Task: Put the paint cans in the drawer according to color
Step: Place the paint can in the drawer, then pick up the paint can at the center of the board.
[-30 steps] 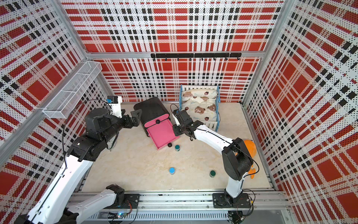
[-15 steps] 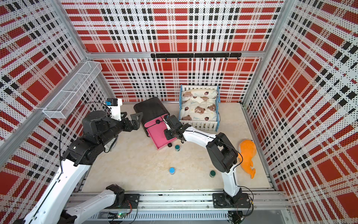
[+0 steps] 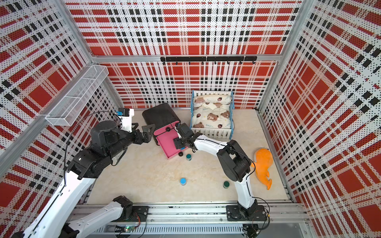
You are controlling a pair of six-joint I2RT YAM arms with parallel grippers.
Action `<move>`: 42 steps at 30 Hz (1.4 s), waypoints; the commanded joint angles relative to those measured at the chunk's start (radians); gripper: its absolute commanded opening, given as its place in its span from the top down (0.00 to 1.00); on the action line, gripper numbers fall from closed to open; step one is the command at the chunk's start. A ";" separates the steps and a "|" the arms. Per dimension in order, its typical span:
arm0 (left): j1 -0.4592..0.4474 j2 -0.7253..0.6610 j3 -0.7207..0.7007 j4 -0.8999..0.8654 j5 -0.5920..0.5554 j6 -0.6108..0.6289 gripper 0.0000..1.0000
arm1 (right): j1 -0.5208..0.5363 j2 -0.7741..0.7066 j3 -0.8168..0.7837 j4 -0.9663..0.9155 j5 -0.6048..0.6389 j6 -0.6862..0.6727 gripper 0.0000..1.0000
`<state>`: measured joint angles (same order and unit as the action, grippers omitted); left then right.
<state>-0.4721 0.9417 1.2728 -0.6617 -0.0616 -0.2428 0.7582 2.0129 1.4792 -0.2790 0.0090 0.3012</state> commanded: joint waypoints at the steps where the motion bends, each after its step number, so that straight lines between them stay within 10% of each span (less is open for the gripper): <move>1: -0.039 -0.019 -0.018 -0.015 -0.032 -0.030 0.01 | 0.001 -0.115 -0.013 -0.027 0.055 -0.021 0.12; 23: -0.661 0.073 -0.279 0.044 -0.401 -0.385 0.01 | -0.118 -0.766 -0.412 -0.325 0.283 0.090 0.01; 42: -0.809 0.343 -0.438 0.057 -0.303 -0.641 0.01 | -0.155 -0.927 -0.536 -0.413 0.241 0.160 0.01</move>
<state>-1.2720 1.2552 0.8406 -0.6178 -0.3916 -0.8371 0.6094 1.1141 0.9581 -0.6674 0.2565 0.4431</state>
